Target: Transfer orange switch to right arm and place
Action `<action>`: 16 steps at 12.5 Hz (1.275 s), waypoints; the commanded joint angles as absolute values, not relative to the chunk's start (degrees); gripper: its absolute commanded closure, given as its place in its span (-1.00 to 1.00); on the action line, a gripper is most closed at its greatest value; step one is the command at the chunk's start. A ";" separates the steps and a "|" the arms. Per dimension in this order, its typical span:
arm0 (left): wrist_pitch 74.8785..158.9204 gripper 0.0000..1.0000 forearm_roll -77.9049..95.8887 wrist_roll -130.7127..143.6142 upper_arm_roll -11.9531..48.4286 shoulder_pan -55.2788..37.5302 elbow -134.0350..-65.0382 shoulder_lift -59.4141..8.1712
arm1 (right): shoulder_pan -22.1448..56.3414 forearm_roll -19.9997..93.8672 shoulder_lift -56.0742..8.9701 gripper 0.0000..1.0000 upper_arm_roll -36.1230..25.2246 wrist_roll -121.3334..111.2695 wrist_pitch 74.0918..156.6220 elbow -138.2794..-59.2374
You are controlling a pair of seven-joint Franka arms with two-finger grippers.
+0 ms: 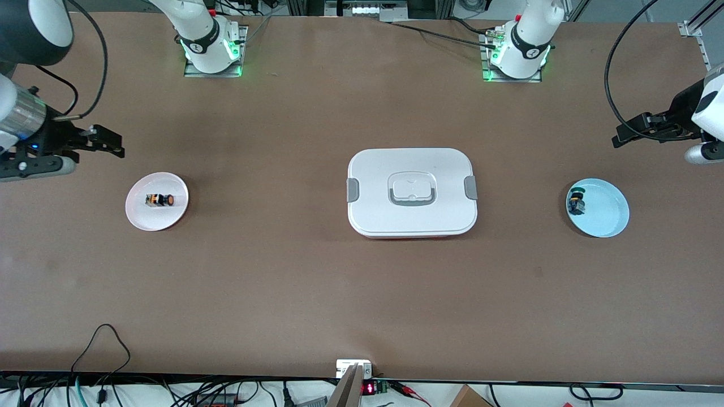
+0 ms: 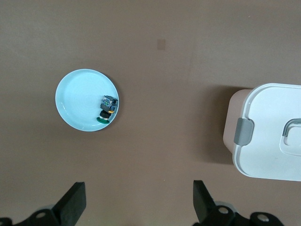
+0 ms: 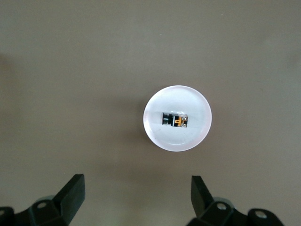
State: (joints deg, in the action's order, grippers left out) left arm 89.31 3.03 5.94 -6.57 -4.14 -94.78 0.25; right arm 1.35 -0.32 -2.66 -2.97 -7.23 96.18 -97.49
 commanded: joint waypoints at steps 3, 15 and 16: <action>88.59 -1.00 1.76 6.24 -6.33 -4.31 -94.48 0.53 | 1.32 0.44 -5.09 -1.00 -5.35 4.36 86.58 -90.09; 88.42 -1.00 1.58 6.24 -6.15 -4.57 -94.39 0.18 | 0.62 -2.20 -2.55 -1.00 -6.06 -5.54 95.44 -97.20; 88.42 -1.00 1.58 6.24 -6.15 -4.57 -94.39 0.18 | 0.35 -2.20 -2.11 -1.00 -6.06 -5.54 97.89 -99.03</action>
State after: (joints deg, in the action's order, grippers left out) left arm 89.13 3.03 5.94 -6.27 -4.20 -94.80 0.20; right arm 0.95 -1.46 -4.32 -6.10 -3.97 94.40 -95.05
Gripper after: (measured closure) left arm 0.000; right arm 0.000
